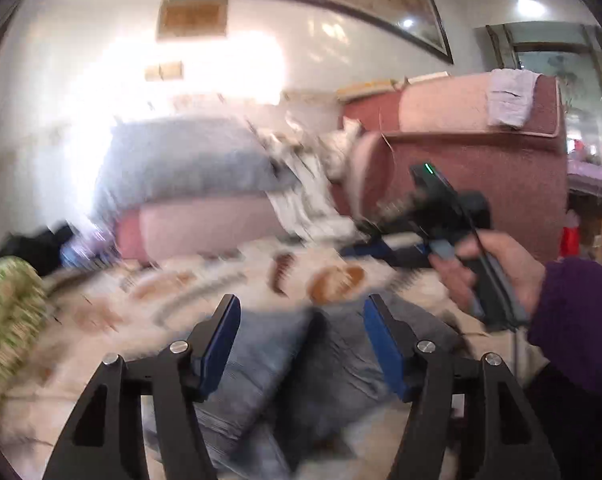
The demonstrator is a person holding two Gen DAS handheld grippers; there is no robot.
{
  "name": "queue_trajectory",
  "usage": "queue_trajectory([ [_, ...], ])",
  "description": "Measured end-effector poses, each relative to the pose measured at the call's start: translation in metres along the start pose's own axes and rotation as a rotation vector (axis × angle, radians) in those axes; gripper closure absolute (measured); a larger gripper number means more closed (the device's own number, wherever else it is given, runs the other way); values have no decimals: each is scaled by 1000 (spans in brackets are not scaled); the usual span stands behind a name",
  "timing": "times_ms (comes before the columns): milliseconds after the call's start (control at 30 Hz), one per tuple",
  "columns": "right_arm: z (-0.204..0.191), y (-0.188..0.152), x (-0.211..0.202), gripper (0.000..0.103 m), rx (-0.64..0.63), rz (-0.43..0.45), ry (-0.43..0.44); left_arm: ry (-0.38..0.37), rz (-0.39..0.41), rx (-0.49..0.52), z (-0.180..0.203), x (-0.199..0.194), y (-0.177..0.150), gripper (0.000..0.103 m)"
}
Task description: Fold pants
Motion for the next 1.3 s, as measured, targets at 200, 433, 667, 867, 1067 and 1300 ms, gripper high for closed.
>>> queue_trajectory([
  [200, -15, -51, 16, 86, -21, -254, 80, 173, -52, -110, -83, 3, 3, 29],
  [433, -29, -82, 22, 22, -1, -290, 106, 293, -274, -455, -173, -7, -51, 29],
  [667, -23, -90, 47, 22, 91, -251, 59, 204, -386, -328, -141, -2, -76, 29],
  [867, -27, -126, 73, 24, 101, -317, 53, 77, -413, -439, -138, -1, -87, 29],
  [1067, -56, -136, 77, 79, -33, -299, 72, -5, -445, -437, -119, 4, -91, 29],
  [1300, -90, -99, 49, 89, -76, -133, 166, -90, -394, -366, -81, 17, -68, 29],
])
Point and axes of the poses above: each gripper's, at about its wrist camera, not at the fingertips, and x roughly the way its jaws point, z to its right, y to its top, the point moved 5 cm from there along x, roughly the way its jaws point, and after that the axes turned 15 degrees about z, right-handed, at the moved point
